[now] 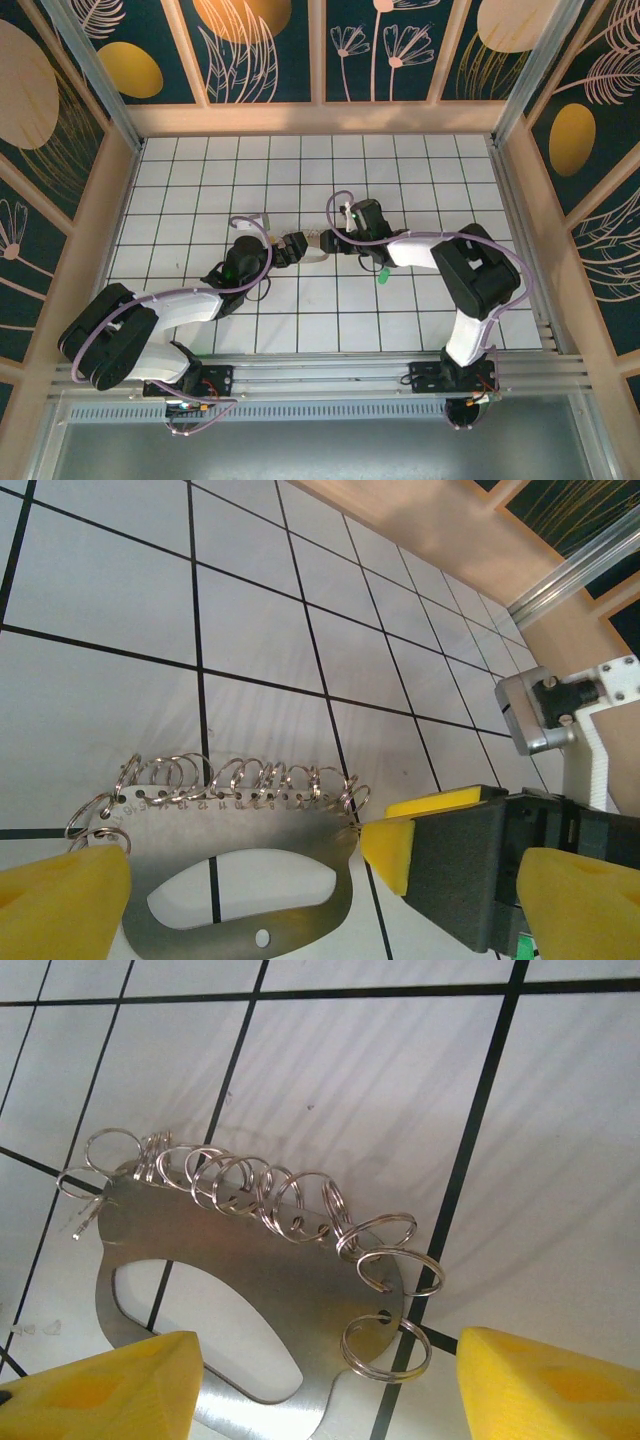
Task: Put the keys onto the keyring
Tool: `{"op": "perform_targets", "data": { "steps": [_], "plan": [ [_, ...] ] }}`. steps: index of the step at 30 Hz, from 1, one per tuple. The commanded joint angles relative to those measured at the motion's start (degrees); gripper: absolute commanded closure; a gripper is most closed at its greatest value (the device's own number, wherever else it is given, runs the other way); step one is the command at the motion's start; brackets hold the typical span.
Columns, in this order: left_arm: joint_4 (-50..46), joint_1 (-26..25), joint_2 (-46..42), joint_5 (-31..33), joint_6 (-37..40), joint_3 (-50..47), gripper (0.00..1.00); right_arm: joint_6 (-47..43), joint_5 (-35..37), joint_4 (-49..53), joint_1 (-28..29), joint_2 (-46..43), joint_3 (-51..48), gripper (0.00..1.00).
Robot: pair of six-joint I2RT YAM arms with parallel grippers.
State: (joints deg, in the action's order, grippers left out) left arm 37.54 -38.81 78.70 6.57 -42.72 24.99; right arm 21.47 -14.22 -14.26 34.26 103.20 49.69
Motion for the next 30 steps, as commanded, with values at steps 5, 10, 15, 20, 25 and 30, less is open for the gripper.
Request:
{"op": "perform_targets", "data": {
  "steps": [5, 10, 15, 20, 25, 30],
  "plan": [
    [2.9, -0.5, 0.4, -0.3, 0.4, -0.1, 0.01, 0.8, -1.9, -2.1, 0.3, 1.2, -0.7, 0.37],
    [3.2, -0.5, 0.7, -0.4, 0.4, -0.2, 0.01, 0.9, -2.2, -2.5, 0.7, 0.9, -1.5, 0.41],
    [3.6, -0.5, 1.3, -0.5, 0.3, -0.1, 0.01, 0.9, -2.6, -2.4, 1.9, 1.2, -1.2, 0.42],
    [3.7, -0.5, 1.4, -0.5, 0.2, -0.1, 0.01, 0.5, -2.3, -1.1, 3.1, 0.7, -0.7, 0.42],
    [3.5, -0.4, 1.1, -0.6, 0.3, -0.1, 0.01, -1.3, 2.9, 1.9, 3.3, -2.9, -1.6, 0.42],
    [3.5, -0.4, 1.0, -0.5, 0.3, -0.1, 0.01, -4.3, 8.4, 5.8, 3.4, -4.1, -1.1, 0.43]
  ]
}}
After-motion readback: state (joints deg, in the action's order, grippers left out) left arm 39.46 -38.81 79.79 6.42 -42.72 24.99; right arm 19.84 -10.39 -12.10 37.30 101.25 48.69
